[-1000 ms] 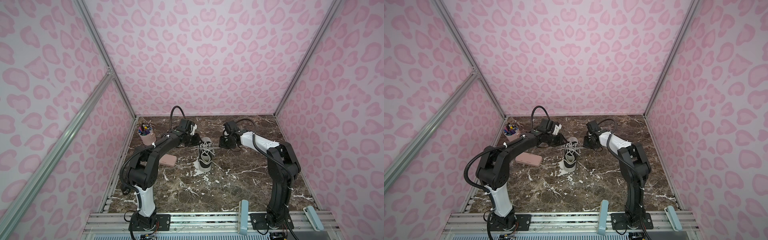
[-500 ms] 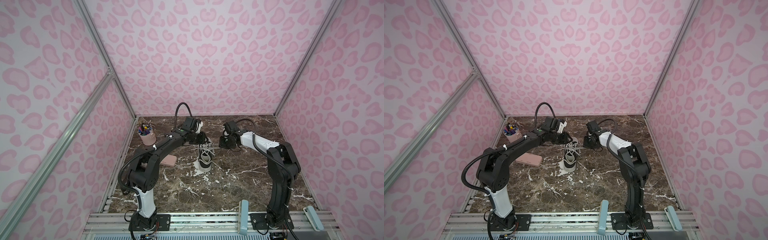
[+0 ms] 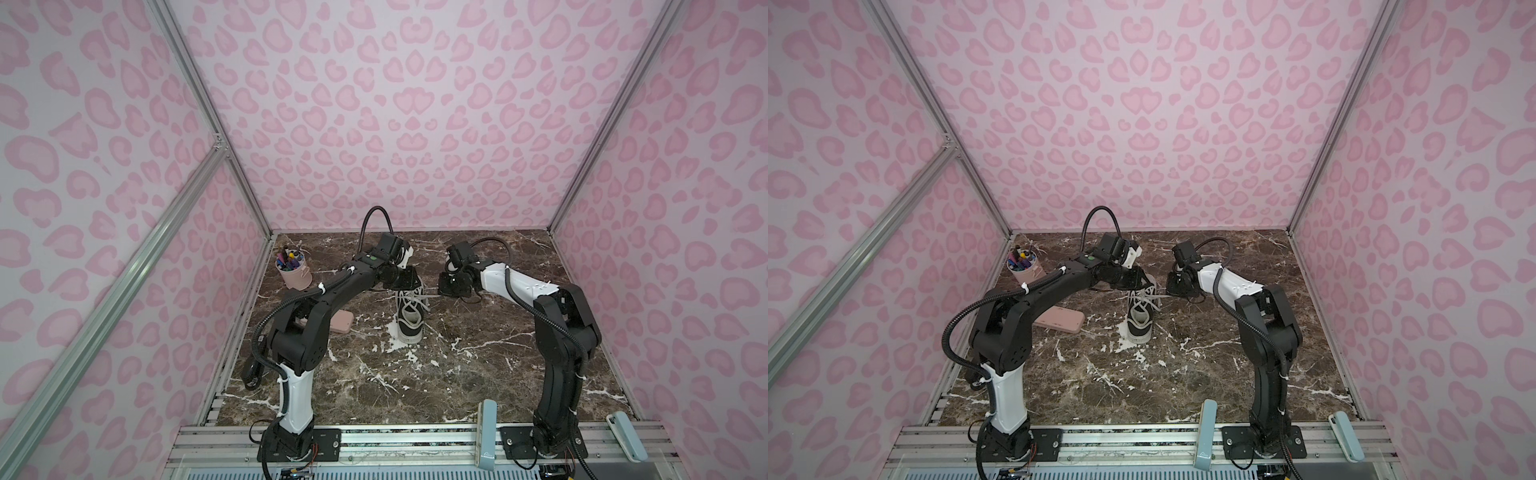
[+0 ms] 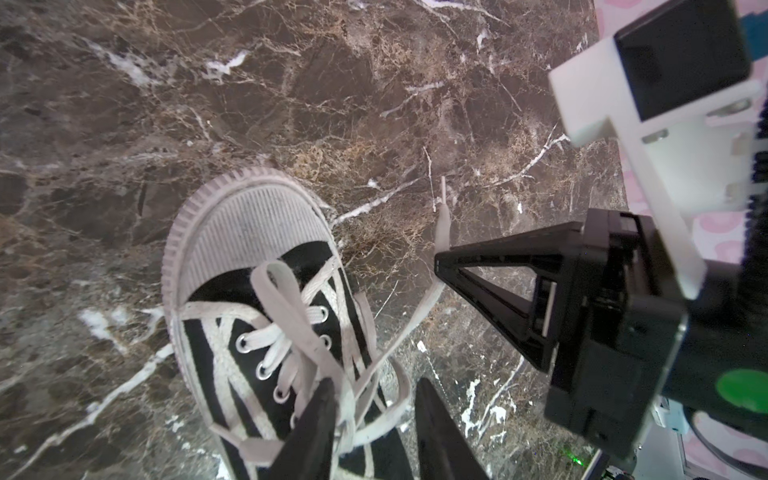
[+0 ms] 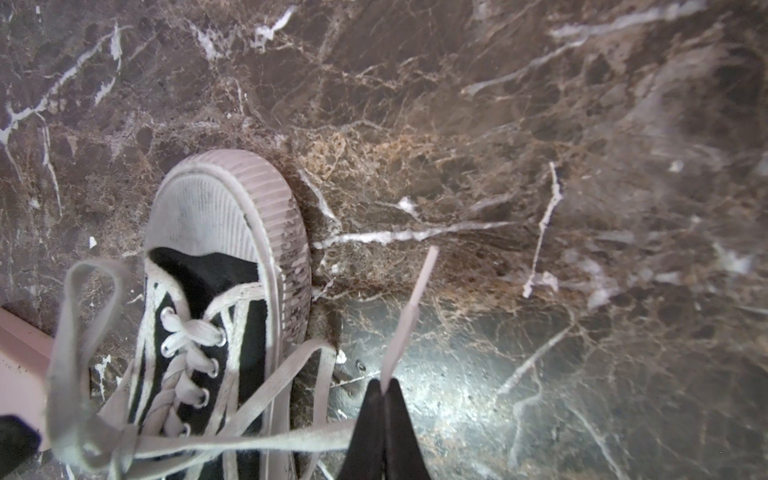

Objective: Tie the shoes

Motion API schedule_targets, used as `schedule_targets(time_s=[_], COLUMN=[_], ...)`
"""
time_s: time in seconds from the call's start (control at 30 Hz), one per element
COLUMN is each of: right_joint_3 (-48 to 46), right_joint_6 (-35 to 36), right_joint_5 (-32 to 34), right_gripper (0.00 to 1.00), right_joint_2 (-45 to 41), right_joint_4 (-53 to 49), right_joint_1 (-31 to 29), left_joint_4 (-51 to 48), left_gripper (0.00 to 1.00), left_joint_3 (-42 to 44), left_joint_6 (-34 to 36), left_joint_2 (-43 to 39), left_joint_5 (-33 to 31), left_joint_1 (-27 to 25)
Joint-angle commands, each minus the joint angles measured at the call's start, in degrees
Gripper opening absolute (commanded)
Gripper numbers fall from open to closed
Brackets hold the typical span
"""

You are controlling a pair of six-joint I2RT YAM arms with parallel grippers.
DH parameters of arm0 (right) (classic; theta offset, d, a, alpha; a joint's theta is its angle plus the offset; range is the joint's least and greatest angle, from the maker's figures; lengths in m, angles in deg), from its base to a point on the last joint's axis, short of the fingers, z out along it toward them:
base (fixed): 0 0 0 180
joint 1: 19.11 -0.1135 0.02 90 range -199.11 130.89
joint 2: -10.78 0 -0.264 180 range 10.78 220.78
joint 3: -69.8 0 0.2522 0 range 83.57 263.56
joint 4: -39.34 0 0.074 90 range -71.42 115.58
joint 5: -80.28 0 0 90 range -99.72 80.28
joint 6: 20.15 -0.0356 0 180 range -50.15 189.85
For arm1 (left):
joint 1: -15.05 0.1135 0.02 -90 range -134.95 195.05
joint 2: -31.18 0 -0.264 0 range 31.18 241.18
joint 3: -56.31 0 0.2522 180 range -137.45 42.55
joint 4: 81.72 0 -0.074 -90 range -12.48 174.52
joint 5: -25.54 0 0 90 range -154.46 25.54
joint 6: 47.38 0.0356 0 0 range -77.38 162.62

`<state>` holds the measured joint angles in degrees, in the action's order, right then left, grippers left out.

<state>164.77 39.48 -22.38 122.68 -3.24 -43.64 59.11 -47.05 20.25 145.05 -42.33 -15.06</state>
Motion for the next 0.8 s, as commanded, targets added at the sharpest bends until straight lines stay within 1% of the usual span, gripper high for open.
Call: schedule_targets(time_s=[0.0, 0.1, 0.33, 0.53, 0.57, 0.63, 0.7, 0.77], right_joint_3=[0.18, 0.38, 0.36, 0.35, 0.4, 0.36, 0.26, -0.1], right_joint_6=[0.58, 0.59, 0.74, 0.68, 0.68, 0.75, 0.78, 0.77], right_joint_5=[-0.07, 0.0, -0.16, -0.11, -0.1, -0.04, 0.03, 0.16], right_gripper=[0.0, 0.0, 0.0, 0.0, 0.0, 0.0, 0.0, 0.0], right_joint_2=[0.42, 0.43, 0.43, 0.36, 0.34, 0.42, 0.43, 0.35], right_joint_4=[-0.46, -0.54, -0.62, -0.62, -0.62, -0.63, -0.66, -0.55], right_joint_1=[-0.03, -0.07, -0.07, -0.12, -0.08, 0.01, 0.1, 0.25], left_joint_4=[-0.5, -0.94, -0.17, -0.93, -1.02, -0.88, -0.59, -0.42], left_gripper=[0.4, 0.41, 0.42, 0.41, 0.38, 0.28, 0.15, 0.06], left_joint_3=[-0.84, -0.83, -0.9, -1.67, -1.72, -1.55, -1.24, -0.95], left_joint_6=[0.4, 0.39, 0.2, -0.05, -0.05, -0.13, -0.13, -0.1], left_joint_2=[0.81, 1.09, 2.63, 4.2, 4.33, 4.24, 3.68, 3.09], left_joint_5=[0.61, -0.33, 1.86, 1.4, 1.51, 1.26, 0.41, -0.27], left_joint_1=[-0.04, -0.13, -0.63, -0.75, -0.81, -0.82, -0.79, -0.65])
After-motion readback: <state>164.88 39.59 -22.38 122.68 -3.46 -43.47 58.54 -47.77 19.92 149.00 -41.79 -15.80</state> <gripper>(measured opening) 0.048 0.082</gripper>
